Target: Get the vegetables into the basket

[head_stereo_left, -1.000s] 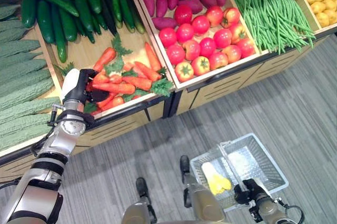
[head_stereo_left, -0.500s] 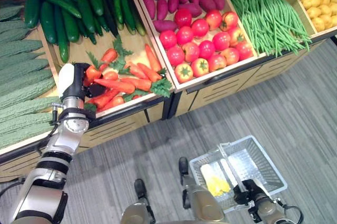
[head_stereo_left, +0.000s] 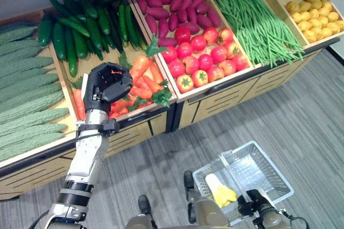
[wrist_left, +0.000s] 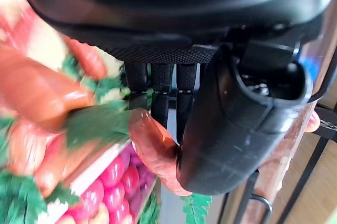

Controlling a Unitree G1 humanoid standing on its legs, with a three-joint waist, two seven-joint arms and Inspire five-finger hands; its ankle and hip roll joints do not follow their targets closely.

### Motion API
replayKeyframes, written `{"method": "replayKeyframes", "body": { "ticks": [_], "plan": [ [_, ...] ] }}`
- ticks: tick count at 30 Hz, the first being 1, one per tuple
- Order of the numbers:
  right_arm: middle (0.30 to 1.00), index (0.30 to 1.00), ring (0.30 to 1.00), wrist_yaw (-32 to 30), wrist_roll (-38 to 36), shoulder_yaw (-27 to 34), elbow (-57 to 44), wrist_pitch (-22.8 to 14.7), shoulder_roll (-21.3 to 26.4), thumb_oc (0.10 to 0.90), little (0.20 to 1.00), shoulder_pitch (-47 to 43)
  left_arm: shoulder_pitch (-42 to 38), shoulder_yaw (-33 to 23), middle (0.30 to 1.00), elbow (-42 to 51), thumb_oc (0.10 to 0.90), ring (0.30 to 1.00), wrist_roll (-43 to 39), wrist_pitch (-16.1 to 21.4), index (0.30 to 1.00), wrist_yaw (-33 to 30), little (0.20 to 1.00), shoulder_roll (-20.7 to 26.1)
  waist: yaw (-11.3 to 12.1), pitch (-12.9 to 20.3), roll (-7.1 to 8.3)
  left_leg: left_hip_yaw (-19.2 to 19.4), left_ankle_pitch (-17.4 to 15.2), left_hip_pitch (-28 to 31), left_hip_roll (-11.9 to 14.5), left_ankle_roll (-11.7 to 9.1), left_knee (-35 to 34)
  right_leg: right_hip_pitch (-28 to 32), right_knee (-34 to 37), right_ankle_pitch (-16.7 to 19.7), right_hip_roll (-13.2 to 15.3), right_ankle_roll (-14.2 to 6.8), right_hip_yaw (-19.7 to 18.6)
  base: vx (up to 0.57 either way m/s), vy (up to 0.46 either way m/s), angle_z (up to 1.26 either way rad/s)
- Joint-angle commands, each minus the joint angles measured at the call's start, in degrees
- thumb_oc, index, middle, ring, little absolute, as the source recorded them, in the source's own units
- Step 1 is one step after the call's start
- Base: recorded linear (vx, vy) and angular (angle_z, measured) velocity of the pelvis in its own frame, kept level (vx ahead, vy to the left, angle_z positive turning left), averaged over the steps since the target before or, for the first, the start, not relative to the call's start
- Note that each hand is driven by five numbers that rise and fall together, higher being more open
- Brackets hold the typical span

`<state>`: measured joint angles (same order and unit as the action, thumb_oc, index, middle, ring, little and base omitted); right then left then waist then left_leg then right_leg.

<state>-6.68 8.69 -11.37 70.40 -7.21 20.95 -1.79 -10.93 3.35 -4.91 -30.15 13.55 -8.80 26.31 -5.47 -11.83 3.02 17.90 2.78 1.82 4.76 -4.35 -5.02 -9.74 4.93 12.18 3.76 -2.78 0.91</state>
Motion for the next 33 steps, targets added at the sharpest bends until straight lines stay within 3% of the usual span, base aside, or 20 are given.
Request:
{"method": "replayKeyframes", "body": {
  "ticks": [1,20,26,29,32,33],
  "plan": [
    [0.3,0.3,0.3,0.6,0.9,0.0,1.8,-1.2,1.2,0.4,0.3,1.7,-4.2,-0.2,0.3,5.4,0.4,0.3,0.5,7.1,0.3,2.2,0.3,4.1,0.2,3.8,0.72,-2.5,0.1,-1.6,1.6,-1.6,0.0,1.2,-1.5,-3.1,5.7,-6.3,-2.4,0.04,-0.002,-0.04],
    [0.3,0.3,0.3,1.0,0.3,0.3,2.3,-1.1,1.5,0.4,0.3,2.6,-6.0,-0.5,0.3,3.0,0.4,0.3,5.9,5.2,0.3,0.9,0.3,8.1,0.1,3.7,0.91,-2.3,-0.4,-0.9,1.4,-1.5,0.0,1.8,-1.9,-3.7,5.6,-6.5,-2.5,0.0,0.0,0.0],
    [0.3,0.3,0.3,1.2,0.5,0.5,2.1,-1.0,1.4,0.4,0.3,2.2,-5.3,-0.5,0.3,3.7,0.4,0.3,5.2,5.1,0.3,2.0,0.3,7.8,0.0,3.4,1.2,-0.5,-1.3,1.1,0.9,-0.9,0.0,2.0,-2.7,-4.1,5.6,-6.9,-3.7,0.03,0.039,-0.07],
    [0.3,0.3,0.3,1.1,0.3,1.0,1.4,-1.0,1.6,0.4,0.3,1.7,-5.4,0.1,0.3,4.5,0.4,0.3,4.8,5.3,0.3,2.7,0.3,8.4,-0.2,2.2,2.1,1.0,-3.2,0.3,0.6,-0.4,4.7,1.4,-4.9,-4.2,5.9,-7.4,-5.5,-0.02,0.086,-0.3],
    [0.3,0.3,0.3,1.0,-0.4,2.3,0.8,-1.1,1.7,0.4,0.3,2.8,-5.8,1.8,0.3,4.9,0.4,0.3,4.0,5.6,0.3,3.7,0.3,8.2,-1.6,1.5,2.94,2.9,-4.1,0.1,-1.2,0.7,4.6,-0.8,-6.1,-0.1,7.0,-9.9,-8.0,-0.12,0.24,-0.43],
    [0.3,0.3,0.3,1.2,-0.4,2.9,0.7,-0.9,1.7,0.4,0.3,3.2,-6.4,2.6,0.3,4.8,0.4,0.3,3.7,6.0,0.3,3.7,0.3,8.0,-3.0,1.4,2.97,4.5,-3.6,-0.2,-2.8,1.5,2.5,-3.5,-5.6,5.3,7.8,-11.7,-10.2,-0.2,0.264,-0.35]
  ]
}}
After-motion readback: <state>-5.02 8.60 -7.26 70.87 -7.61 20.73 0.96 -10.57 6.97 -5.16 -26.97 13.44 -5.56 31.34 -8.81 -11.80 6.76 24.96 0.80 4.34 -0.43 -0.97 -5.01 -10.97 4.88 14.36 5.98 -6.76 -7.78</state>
